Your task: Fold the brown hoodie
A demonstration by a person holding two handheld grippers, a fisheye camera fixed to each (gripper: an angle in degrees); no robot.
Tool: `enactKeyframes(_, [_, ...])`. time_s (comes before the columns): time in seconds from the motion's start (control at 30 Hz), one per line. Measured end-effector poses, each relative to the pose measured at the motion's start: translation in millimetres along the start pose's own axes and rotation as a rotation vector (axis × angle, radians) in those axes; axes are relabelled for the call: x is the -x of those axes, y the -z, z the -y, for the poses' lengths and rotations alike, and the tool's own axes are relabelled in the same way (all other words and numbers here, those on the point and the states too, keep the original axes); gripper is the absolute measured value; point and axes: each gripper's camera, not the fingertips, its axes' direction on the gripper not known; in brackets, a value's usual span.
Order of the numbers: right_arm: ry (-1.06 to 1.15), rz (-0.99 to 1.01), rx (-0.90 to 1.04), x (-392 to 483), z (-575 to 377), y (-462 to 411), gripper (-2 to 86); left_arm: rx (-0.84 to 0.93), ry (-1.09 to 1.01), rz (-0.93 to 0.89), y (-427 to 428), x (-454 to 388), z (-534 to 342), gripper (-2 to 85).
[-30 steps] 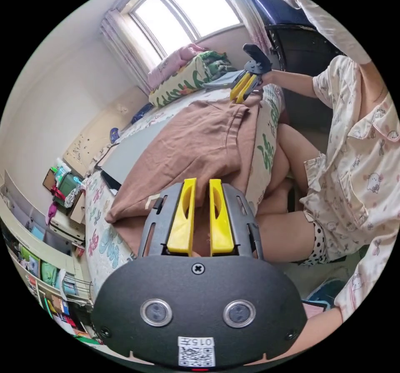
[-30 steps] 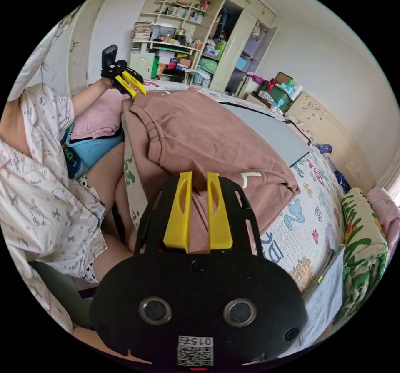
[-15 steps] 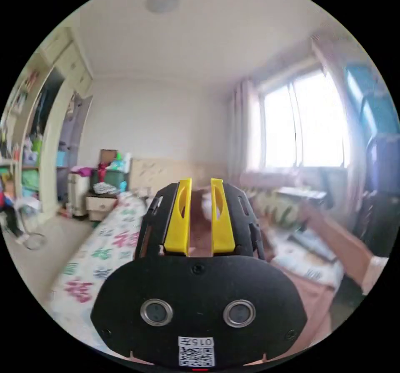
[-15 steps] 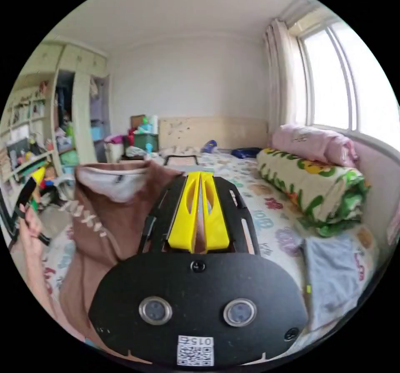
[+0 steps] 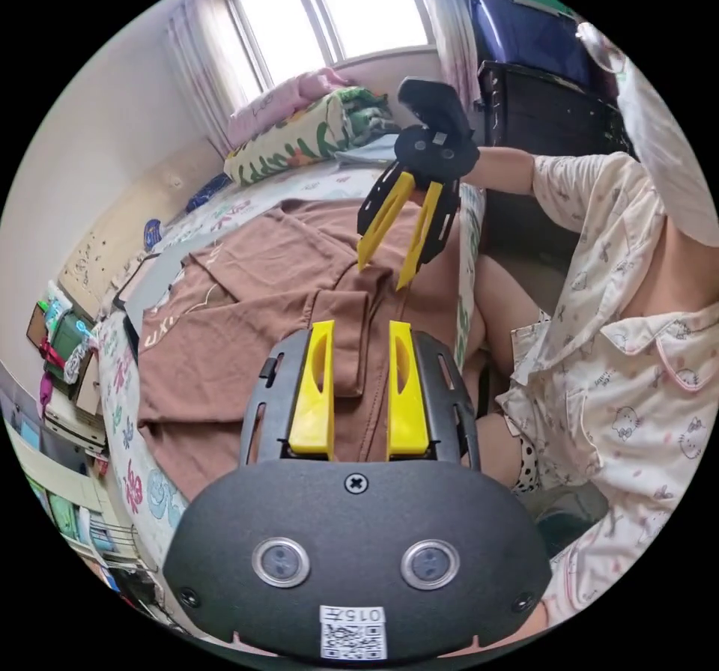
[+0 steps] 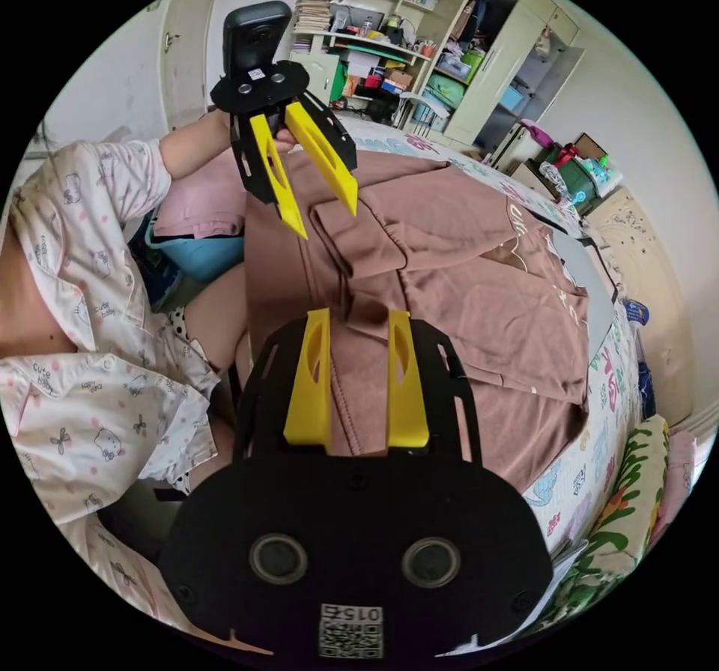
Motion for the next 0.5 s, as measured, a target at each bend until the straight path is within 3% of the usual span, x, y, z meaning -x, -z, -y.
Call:
enactKeyframes(0.17, [-0.040, -0.025, 0.016, -19, 6, 0, 5.8, 0.073, 0.059, -0.083, -22, 21, 12, 10.3])
enactKeyframes(0.33, [-0.075, -0.011, -0.014, -38, 7, 19, 3.8, 0.074, 0.140, -0.101, -20, 47, 20, 2.5])
enactKeyframes(0.5, [-0.167, 0.117, -0.072, -83, 7, 44, 3.5, 0.023, 0.124, -0.184, -10, 63, 32, 3.9])
